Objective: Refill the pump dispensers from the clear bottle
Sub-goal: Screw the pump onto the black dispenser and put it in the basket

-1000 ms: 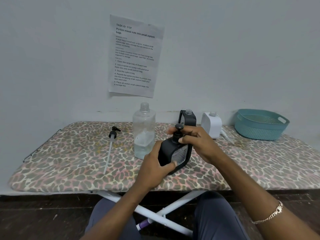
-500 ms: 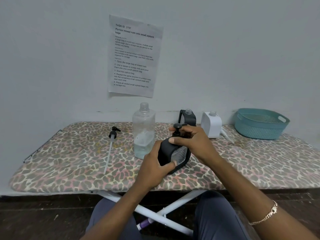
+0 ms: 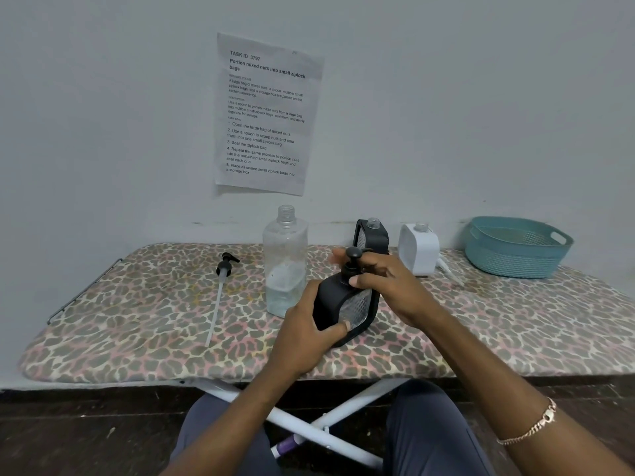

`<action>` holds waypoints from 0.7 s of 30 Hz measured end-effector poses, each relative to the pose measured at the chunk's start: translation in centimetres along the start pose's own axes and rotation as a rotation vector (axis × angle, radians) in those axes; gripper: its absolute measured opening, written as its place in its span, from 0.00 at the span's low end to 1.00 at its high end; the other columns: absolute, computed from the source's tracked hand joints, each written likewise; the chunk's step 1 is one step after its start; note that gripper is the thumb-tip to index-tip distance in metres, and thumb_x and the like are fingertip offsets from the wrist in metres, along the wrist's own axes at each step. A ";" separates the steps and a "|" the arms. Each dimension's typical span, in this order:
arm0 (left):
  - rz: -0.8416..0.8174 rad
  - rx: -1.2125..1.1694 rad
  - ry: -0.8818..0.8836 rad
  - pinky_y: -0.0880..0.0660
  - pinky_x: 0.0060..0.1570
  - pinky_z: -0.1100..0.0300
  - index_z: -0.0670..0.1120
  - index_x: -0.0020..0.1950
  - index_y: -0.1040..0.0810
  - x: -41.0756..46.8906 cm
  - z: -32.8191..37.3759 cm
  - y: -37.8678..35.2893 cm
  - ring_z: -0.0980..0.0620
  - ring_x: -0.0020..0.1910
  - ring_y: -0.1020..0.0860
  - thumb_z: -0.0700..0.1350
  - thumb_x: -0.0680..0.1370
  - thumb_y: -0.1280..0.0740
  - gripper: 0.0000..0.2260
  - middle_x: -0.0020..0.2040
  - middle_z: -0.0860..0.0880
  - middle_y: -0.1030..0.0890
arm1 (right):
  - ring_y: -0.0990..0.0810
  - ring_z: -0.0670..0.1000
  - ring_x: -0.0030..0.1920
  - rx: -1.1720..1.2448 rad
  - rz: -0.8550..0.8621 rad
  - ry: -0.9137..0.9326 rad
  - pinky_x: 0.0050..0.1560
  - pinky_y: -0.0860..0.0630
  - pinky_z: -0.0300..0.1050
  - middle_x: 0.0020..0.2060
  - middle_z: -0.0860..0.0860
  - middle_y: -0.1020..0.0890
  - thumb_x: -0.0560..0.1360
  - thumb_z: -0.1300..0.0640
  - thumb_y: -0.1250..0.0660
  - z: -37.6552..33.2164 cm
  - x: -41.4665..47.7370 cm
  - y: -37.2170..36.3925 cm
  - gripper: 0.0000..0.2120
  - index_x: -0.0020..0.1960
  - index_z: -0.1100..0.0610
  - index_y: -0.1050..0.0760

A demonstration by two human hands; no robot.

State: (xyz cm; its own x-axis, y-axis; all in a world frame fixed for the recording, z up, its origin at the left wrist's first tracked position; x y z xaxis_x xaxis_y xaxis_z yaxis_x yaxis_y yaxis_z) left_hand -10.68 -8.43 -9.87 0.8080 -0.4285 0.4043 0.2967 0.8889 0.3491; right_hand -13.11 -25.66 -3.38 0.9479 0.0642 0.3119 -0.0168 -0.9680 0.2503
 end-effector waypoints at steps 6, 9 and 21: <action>-0.006 -0.004 -0.002 0.18 0.51 0.54 0.55 0.68 0.27 -0.1 0.0 0.0 0.58 0.53 0.16 0.44 0.76 0.24 0.23 0.55 0.56 0.16 | 0.18 0.52 0.66 0.098 0.026 -0.009 0.70 0.23 0.55 0.60 0.53 0.14 0.77 0.72 0.30 0.6 0.2 0.1 0.20 0.65 0.57 0.19; -0.011 -0.002 -0.003 0.18 0.52 0.54 0.55 0.68 0.27 0.0 0.0 0.0 0.58 0.53 0.16 0.44 0.77 0.24 0.23 0.55 0.57 0.16 | 0.15 0.55 0.62 0.153 0.114 -0.020 0.68 0.22 0.59 0.56 0.55 0.13 0.73 0.73 0.27 1.0 0.3 0.2 0.18 0.59 0.57 0.16; -0.003 -0.015 -0.003 0.20 0.49 0.62 0.54 0.67 0.27 0.0 0.1 0.0 0.59 0.52 0.16 0.43 0.76 0.24 0.22 0.53 0.58 0.16 | 0.14 0.54 0.58 0.104 0.154 -0.006 0.64 0.19 0.53 0.52 0.55 0.12 0.72 0.67 0.22 0.4 0.1 0.1 0.13 0.56 0.62 0.15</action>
State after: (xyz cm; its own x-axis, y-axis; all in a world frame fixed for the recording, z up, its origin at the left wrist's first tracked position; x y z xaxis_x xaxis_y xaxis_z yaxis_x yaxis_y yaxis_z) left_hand -10.77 -8.39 -9.78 0.8059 -0.4312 0.4056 0.3062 0.8900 0.3378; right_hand -12.89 -25.82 -3.69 0.9384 -0.0880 0.3341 -0.1293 -0.9862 0.1034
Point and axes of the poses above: each hand's wrist, its own x-axis towards the middle knuckle, its own y-axis out of the back of the hand, z = x × y, the point moved 4 cm from there along x, towards the middle knuckle
